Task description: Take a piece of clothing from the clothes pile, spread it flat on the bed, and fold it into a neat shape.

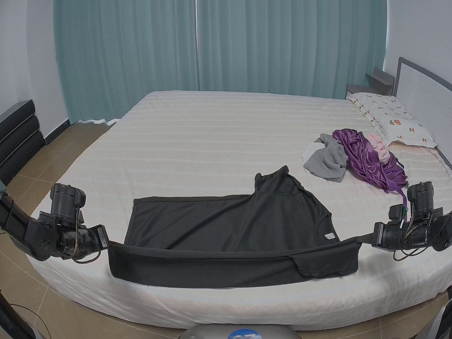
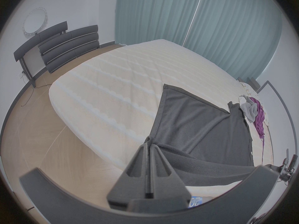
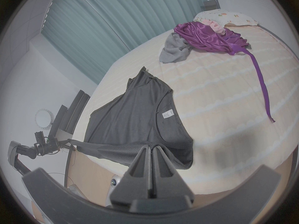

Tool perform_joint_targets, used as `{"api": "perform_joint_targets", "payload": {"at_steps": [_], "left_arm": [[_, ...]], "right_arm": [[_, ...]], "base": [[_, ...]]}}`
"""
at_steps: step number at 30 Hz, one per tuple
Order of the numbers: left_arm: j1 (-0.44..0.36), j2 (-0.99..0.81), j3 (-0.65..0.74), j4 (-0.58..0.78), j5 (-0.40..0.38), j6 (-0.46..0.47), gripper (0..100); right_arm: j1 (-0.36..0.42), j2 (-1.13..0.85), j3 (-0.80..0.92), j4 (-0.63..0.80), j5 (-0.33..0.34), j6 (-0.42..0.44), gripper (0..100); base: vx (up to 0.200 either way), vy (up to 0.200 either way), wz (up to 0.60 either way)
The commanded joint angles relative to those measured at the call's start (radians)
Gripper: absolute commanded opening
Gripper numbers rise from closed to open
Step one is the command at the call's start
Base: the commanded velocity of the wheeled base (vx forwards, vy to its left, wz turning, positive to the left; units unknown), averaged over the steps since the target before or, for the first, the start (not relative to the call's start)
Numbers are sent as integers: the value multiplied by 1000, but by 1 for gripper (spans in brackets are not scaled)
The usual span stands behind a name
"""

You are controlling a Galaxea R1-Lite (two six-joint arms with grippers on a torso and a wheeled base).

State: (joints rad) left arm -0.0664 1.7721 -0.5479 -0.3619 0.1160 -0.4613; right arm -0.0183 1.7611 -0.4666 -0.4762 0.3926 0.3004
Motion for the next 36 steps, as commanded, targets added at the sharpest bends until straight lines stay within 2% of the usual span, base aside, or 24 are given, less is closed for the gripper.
{"api": "perform_joint_targets", "payload": {"at_steps": [1,6,13,36], "left_arm": [[0,-31,14,3,1,1,0],[-3,-37,25,3,1,3,0],[-3,-14,5,0,-1,3,0],[-7,251,-185,-2,-1,0,0]], "right_arm": [[-6,-78,17,10,0,2,0],[0,-112,54,13,-3,0,0],[1,-32,51,1,0,-1,0],[4,250,-145,2,0,8,0]], "base": [[0,0,0],[0,0,0],[0,0,0],[0,0,0]]}}
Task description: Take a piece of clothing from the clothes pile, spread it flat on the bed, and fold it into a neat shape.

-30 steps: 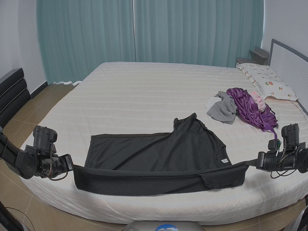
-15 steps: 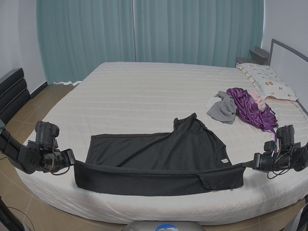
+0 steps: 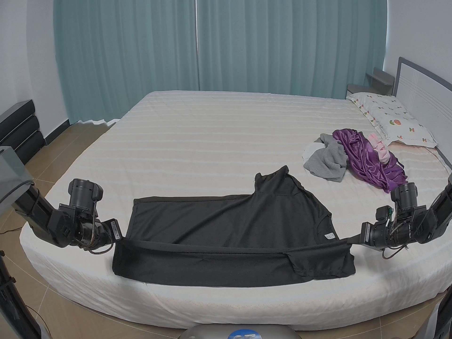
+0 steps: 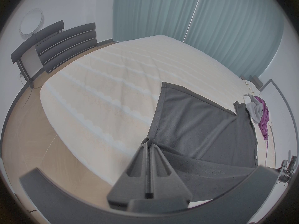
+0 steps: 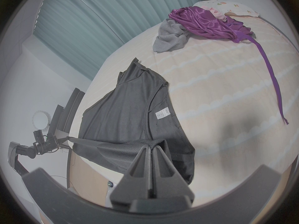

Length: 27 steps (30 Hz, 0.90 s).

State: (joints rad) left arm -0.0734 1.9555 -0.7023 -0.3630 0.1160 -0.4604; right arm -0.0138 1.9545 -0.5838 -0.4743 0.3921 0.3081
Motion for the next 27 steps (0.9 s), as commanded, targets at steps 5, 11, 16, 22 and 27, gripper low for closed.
{"api": "perform_joint_targets", "payload": {"at_steps": [5,11,16,22,27], "left_arm": [[0,125,-74,-1,-1,-1,0],[-2,192,-108,-10,-1,-4,0],[-2,217,-123,-10,-4,-7,0],[-2,226,-131,-11,-7,-9,100],[-3,215,-131,-10,-9,-26,100]], "right_arm": [[14,116,-80,6,-4,11,0],[37,181,-140,0,-29,54,0],[37,210,-169,8,-30,55,0],[35,222,-177,8,-29,55,100],[37,195,-168,2,-27,62,100]], "base": [[0,0,0],[0,0,0],[0,0,0],[0,0,0],[0,0,0]]}}
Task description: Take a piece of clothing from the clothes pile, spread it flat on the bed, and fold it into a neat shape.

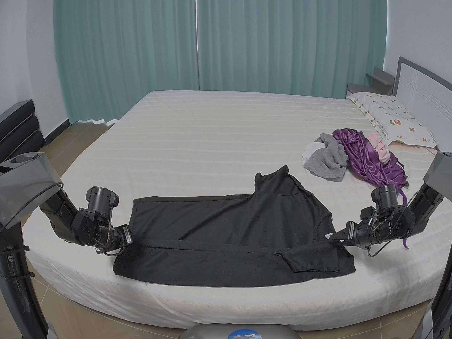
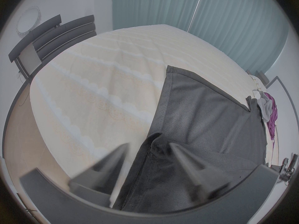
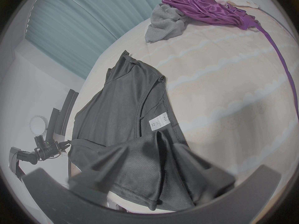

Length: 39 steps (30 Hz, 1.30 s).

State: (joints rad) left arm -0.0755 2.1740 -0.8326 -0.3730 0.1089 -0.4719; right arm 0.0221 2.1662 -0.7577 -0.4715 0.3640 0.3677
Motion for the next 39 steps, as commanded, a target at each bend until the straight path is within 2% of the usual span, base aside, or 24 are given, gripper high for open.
{"api": "perform_joint_targets", "payload": {"at_steps": [1,12,17,20,23,27,31,35,39], "left_arm": [[-1,-8,3,0,-3,-28,100],[11,-214,67,6,-14,-54,100],[22,-310,127,8,-61,-82,100],[20,-381,185,3,-100,-168,100],[20,-422,225,2,-133,-225,100],[16,-453,271,0,-176,-290,100],[14,-461,314,-1,-241,-304,100],[20,-450,323,-3,-301,-315,100],[19,-448,325,-3,-310,-324,100]], "right_arm": [[1,-32,11,-1,3,7,100],[10,-236,135,-19,24,106,100],[24,-310,245,-119,33,183,100],[30,-332,337,-230,30,228,100],[30,-325,400,-314,33,255,100],[30,-315,451,-407,36,338,100],[28,-309,460,-449,36,413,100],[30,-304,472,-450,38,422,100],[30,-302,472,-450,38,424,100]], "base": [[0,0,0],[0,0,0],[0,0,0],[0,0,0],[0,0,0],[0,0,0],[0,0,0],[0,150,0],[0,200,0]]}}
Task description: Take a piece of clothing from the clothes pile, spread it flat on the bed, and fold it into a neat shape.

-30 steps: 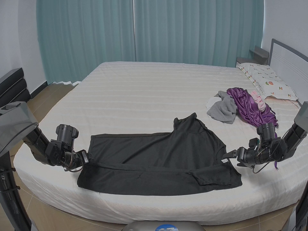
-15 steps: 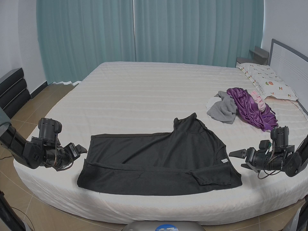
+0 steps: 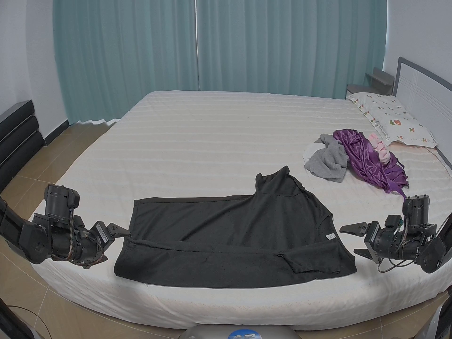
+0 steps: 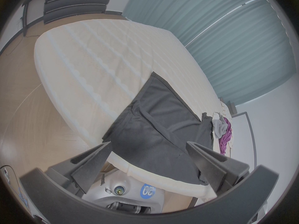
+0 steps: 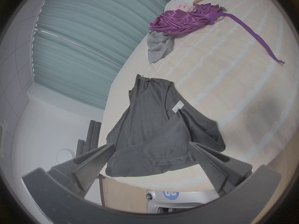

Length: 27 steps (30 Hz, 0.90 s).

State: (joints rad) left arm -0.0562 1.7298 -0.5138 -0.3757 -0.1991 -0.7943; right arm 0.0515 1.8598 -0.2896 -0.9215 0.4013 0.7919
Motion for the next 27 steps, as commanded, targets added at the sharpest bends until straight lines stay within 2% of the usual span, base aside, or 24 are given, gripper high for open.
{"api": "perform_joint_targets", "payload": {"at_steps": [1,14,20,27], "left_arm": [[-2,-4,8,0,-2,-2,100],[-11,-3,26,-37,-2,-8,100],[-30,-4,38,-40,-2,-6,100],[-42,-3,55,-43,-3,-3,100]], "right_arm": [[1,4,4,0,1,0,100],[4,18,4,0,1,-2,100],[7,19,4,0,1,-8,100],[7,21,4,1,-1,-10,100]], "base": [[0,200,0],[0,15,0],[200,0,0],[0,0,0]]}}
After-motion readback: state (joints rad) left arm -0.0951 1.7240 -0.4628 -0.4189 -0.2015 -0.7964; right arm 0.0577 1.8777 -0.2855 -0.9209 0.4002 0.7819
